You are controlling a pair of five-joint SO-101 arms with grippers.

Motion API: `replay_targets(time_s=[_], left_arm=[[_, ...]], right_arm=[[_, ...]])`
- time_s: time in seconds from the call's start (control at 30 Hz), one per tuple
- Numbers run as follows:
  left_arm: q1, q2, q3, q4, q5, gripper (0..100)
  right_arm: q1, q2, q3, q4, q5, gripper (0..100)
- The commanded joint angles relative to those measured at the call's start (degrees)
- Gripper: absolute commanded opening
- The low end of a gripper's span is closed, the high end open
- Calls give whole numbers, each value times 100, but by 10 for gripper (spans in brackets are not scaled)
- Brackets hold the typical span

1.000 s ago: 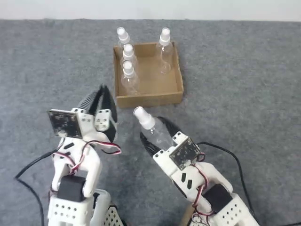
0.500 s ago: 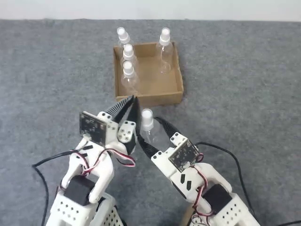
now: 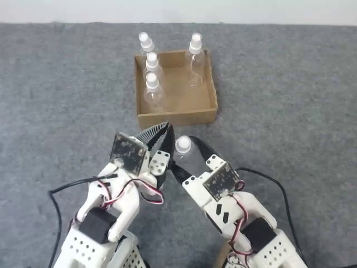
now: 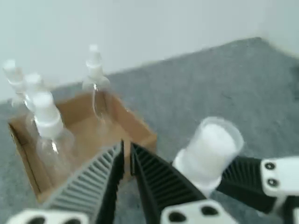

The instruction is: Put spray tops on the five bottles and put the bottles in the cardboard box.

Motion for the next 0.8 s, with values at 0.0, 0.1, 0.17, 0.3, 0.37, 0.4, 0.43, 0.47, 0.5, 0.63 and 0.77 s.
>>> replay_targets(time_s=[0.0, 0.1, 0.17, 0.3, 0.37, 0.4, 0.43, 0.47, 0.5, 0.63, 0.77], left_arm=[[123, -70, -198, 62, -79, 24], [422, -70, -163, 79, -220, 23], [554, -70, -180, 229, -387, 23], [571, -70, -198, 290, -431, 23], [571, -70, -207, 299, -431, 23], [571, -70, -207, 299, -431, 23], [571, -79, -215, 299, -431, 23], [571, -79, -242, 308, -431, 23], [563, -114, -259, 316, -431, 23], [563, -563, -303, 624, -440, 23], [563, -1415, -277, 1002, -448, 24]], right_arm=[[31, -136, 114, -119, 79, 6], [31, -136, 114, -119, 79, 6], [31, -127, 114, -110, 79, 6], [31, -127, 114, -110, 79, 6], [31, -127, 114, -101, 79, 6], [31, -127, 114, -84, 79, 6], [31, -127, 114, -22, 79, 6], [31, -127, 114, 13, 79, 6], [40, -127, 114, 13, 79, 6], [40, -127, 114, 13, 79, 6], [180, -127, 114, 48, 70, 6]])
